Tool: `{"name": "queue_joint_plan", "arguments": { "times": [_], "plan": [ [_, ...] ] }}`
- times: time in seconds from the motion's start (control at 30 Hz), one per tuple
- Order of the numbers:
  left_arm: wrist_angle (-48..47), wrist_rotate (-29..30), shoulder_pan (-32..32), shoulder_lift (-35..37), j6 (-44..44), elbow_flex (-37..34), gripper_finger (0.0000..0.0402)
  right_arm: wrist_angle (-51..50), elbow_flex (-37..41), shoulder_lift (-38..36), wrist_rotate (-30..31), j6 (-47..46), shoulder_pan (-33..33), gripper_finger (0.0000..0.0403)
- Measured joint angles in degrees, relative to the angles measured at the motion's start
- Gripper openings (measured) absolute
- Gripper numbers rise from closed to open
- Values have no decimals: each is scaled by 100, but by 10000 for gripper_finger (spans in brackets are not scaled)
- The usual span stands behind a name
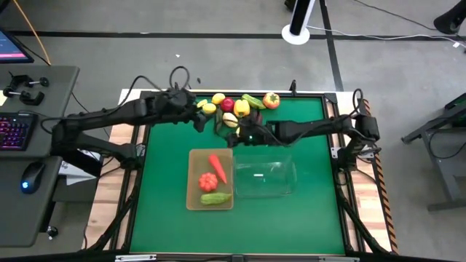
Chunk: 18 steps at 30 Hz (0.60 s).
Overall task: Sort produce into baskets
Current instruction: Put the corn into the orange bin
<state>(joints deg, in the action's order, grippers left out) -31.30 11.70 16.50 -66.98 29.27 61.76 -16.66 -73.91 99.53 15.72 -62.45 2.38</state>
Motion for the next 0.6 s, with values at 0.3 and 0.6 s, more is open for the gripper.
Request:
{"name": "queue_joint_plan", "arguments": {
  "times": [0.3,0.6],
  "plan": [
    [-152,-590,1264,-670,-423,-2,317,-1054,2,0,30,-546,484,364],
    [-313,-760,2283,-773,-1141,-4,317,-1141,2,360,-402,-738,1063,364]
  ]
}}
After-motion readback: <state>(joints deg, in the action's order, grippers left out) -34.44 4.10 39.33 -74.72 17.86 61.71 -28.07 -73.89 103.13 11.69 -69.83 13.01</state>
